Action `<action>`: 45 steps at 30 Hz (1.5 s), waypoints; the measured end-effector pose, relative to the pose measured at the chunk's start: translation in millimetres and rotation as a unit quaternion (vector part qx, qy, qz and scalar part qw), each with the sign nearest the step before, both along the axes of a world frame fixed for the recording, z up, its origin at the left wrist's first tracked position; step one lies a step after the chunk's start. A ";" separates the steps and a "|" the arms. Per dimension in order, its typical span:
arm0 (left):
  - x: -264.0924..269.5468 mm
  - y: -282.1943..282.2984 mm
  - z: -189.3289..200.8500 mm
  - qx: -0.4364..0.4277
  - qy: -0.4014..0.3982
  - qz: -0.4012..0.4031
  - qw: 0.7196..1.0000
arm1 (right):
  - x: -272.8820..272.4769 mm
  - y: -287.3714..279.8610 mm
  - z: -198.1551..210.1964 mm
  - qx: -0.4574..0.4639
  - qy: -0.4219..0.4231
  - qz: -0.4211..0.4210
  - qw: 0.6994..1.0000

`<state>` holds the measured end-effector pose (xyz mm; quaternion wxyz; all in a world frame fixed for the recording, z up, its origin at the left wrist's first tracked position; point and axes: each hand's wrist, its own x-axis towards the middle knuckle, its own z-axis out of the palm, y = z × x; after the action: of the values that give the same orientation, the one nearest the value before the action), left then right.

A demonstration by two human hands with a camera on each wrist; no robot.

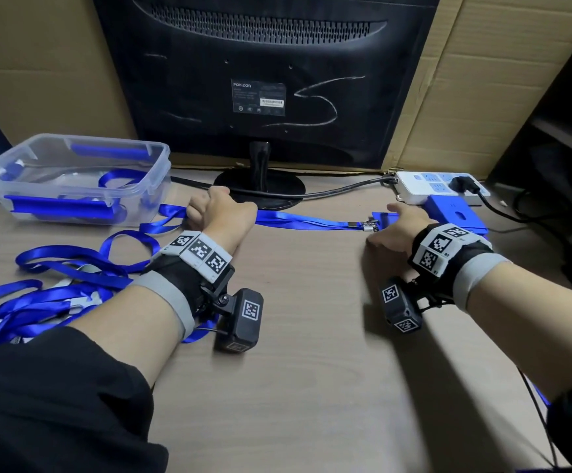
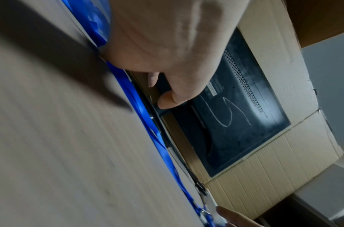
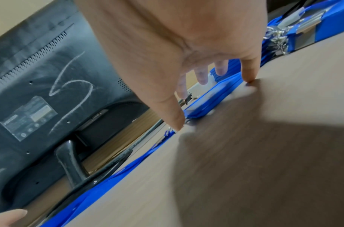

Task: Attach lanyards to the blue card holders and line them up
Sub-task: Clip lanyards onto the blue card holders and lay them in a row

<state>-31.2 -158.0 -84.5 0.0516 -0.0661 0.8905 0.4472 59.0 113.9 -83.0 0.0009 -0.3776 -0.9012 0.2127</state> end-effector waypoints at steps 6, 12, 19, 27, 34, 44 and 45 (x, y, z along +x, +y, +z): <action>24.1 33.5 19.7 0.077 -0.040 -0.065 0.994 | 29.5 18.4 24.3 0.019 0.068 -0.028 0.997; 56.8 73.7 25.6 0.193 -0.098 -0.113 0.970 | 75.1 54.6 43.9 0.085 0.102 -0.101 0.986; 80.1 102.8 16.8 0.206 -0.192 -0.160 0.946 | 83.1 80.3 27.5 0.035 0.108 -0.147 0.983; 81.7 120.6 5.6 0.191 -0.216 -0.185 0.939 | 62.2 84.3 8.5 0.016 0.082 -0.141 0.986; 80.8 127.5 0.9 0.138 -0.198 -0.208 0.948 | 65.2 88.0 6.1 0.003 0.123 -0.161 0.979; 112.4 122.3 40.3 0.218 -0.200 -0.244 0.924 | 102.7 54.5 61.5 -0.054 0.300 -0.116 0.945; 118.8 120.4 47.8 0.227 -0.186 -0.251 0.922 | 107.2 47.4 69.3 -0.094 0.323 -0.117 0.934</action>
<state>87.6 -37.6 -36.7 0.3409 0.0911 0.7266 0.5895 166.2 161.3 -13.7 0.2816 -0.3896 -0.7775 0.4053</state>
